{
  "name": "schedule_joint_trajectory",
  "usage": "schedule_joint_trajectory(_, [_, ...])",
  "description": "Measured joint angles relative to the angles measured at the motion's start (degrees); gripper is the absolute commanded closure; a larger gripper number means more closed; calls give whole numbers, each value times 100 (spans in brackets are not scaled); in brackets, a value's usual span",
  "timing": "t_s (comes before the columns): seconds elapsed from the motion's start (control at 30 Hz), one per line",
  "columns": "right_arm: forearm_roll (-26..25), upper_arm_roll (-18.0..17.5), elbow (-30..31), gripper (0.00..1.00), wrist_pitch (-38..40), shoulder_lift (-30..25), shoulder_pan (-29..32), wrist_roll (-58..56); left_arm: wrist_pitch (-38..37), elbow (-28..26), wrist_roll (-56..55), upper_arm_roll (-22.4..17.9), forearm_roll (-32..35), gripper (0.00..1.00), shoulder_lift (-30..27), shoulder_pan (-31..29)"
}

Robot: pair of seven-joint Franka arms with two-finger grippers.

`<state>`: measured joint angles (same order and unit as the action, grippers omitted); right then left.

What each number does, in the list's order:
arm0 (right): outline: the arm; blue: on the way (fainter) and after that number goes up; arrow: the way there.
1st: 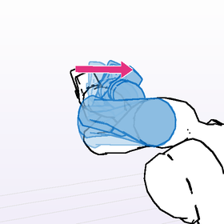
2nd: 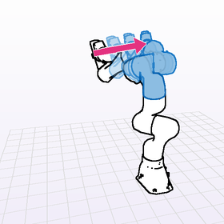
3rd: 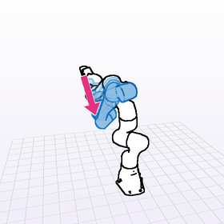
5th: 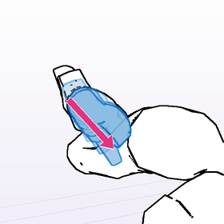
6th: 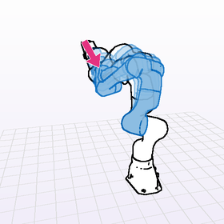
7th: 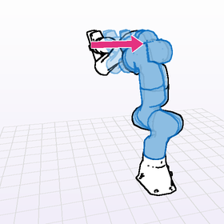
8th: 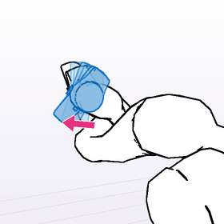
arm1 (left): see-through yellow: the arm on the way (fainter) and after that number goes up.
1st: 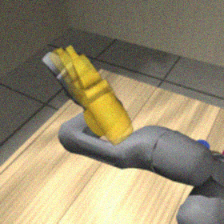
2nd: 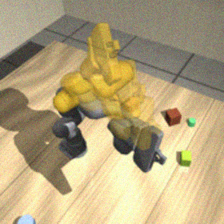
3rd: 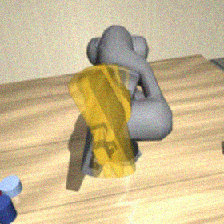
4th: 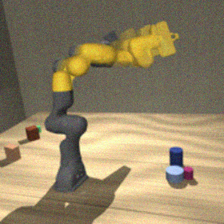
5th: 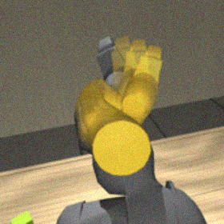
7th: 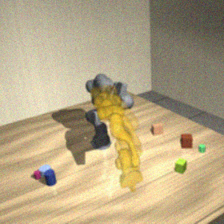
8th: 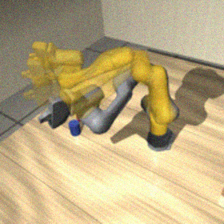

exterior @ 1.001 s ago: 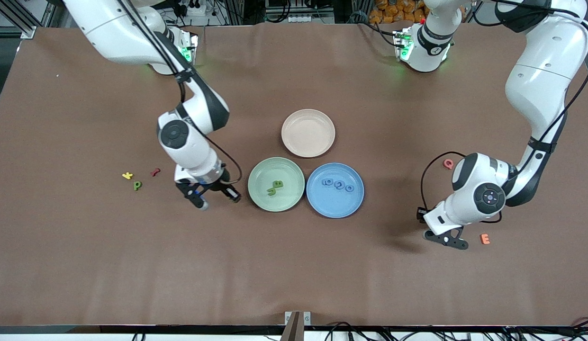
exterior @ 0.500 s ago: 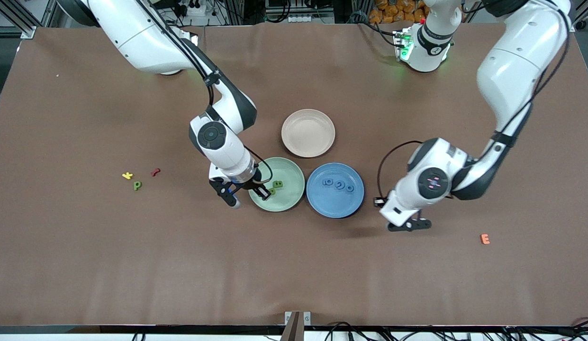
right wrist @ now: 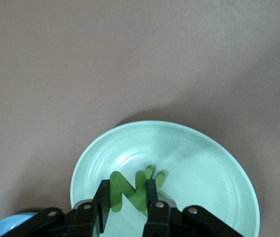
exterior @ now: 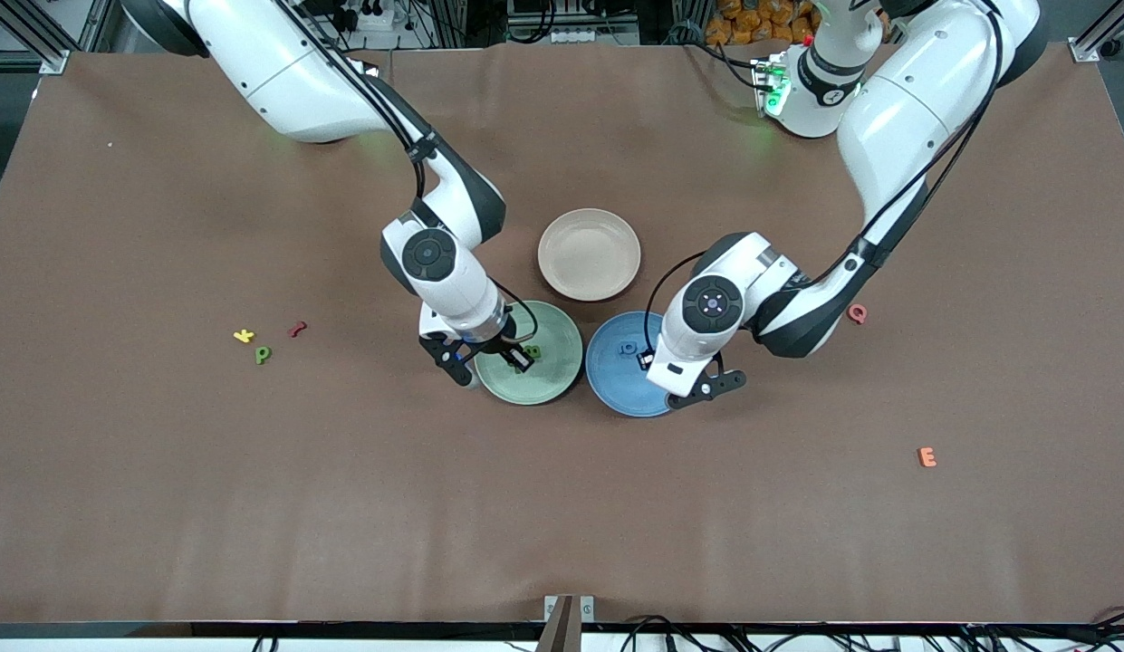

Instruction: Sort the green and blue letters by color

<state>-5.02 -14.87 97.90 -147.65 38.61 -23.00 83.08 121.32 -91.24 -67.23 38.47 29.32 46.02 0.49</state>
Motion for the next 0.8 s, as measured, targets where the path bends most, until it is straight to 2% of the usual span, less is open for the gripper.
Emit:
schedule_joint_trajectory(0.03, [-6, 0, 0, 0, 0, 5, -12, 7, 0, 0, -49, -3, 0, 86, 1, 26])
schedule_joint_trajectory(0.07, [-14, 0, 0, 0, 0, 8, -16, 8, 0, 0, -77, -8, 0, 65, 2, 49])
schedule_joint_trajectory(0.13, [-74, 3, 0, 0, 0, 14, -17, 9, 0, 2, -135, -45, 0, 9, 2, 113])
schedule_joint_trajectory(0.17, [-130, 7, 0, 0, 1, 16, -17, 9, 1, 5, -146, -71, 0, 0, 3, 150])
schedule_joint_trajectory(0.57, [-535, 85, -3, 0, 275, 2, 87, -241, 4, 117, -125, -249, 2, 0, 3, 178])
schedule_joint_trajectory(0.8, [-540, 127, 165, 0, 744, -252, 755, -1368, 5, 158, 107, -265, 3, 0, -4, 61])
